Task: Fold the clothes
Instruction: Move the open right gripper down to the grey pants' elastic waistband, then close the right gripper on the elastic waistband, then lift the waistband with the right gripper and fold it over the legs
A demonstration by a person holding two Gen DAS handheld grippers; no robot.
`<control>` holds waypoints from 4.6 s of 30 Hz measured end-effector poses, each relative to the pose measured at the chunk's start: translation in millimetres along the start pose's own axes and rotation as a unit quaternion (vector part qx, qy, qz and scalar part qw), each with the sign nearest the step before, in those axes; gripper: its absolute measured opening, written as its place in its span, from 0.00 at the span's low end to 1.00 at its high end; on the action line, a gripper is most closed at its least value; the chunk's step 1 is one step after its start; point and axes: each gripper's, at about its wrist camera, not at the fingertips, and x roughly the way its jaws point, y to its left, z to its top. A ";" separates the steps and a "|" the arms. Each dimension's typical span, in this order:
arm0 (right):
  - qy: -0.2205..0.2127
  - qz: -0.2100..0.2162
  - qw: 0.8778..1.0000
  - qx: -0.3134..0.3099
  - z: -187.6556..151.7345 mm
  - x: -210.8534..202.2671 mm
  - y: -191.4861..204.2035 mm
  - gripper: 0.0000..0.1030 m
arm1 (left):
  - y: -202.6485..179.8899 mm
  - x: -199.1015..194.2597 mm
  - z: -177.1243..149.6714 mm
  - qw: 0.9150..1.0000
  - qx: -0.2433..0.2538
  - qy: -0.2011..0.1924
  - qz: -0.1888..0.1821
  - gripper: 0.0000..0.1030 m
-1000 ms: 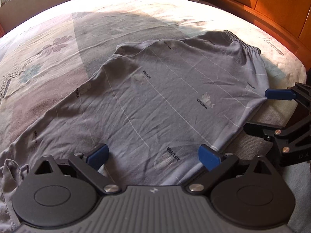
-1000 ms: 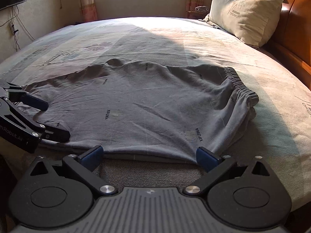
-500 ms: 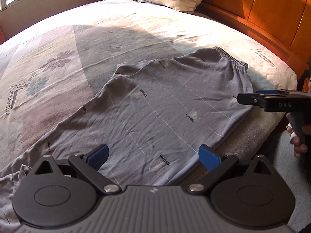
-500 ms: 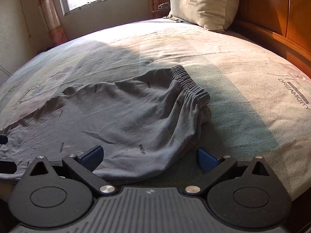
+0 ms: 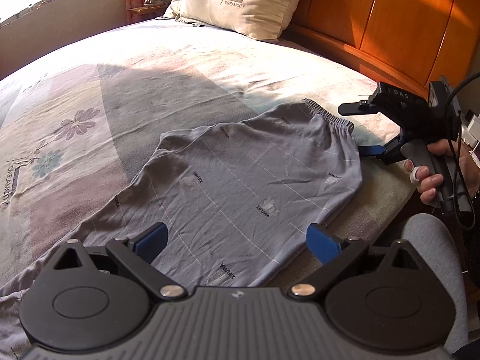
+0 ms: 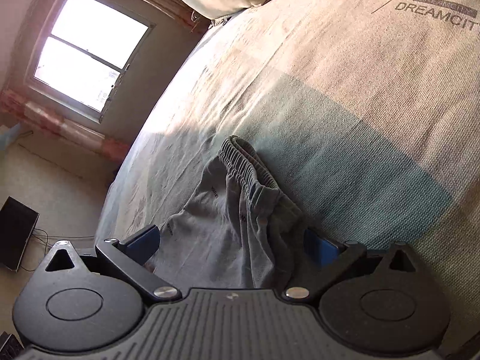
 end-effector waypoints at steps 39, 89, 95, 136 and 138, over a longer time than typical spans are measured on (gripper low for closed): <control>-0.075 0.104 0.991 0.034 -15.3 9.5 -17.0 0.97 | -5.0 -17.6 9.6 1.000 0.008 -0.010 -0.002 0.96; -0.058 0.043 0.997 0.003 -11.3 30.9 -39.3 0.10 | 10.0 -28.9 -1.4 1.000 -0.007 -0.017 0.001 0.96; -0.054 0.009 0.998 -0.038 -14.2 33.1 -26.0 0.08 | 14.1 -38.7 0.6 1.000 0.007 -0.017 0.012 0.96; -0.029 -0.057 0.926 -0.373 -144.0 49.0 273.4 0.11 | 163.9 -145.9 -153.1 0.997 0.023 0.029 0.071 0.96; -0.025 -0.052 0.922 -0.384 -153.7 52.8 284.8 0.11 | 168.5 -148.9 -157.6 0.997 0.015 0.025 0.072 0.96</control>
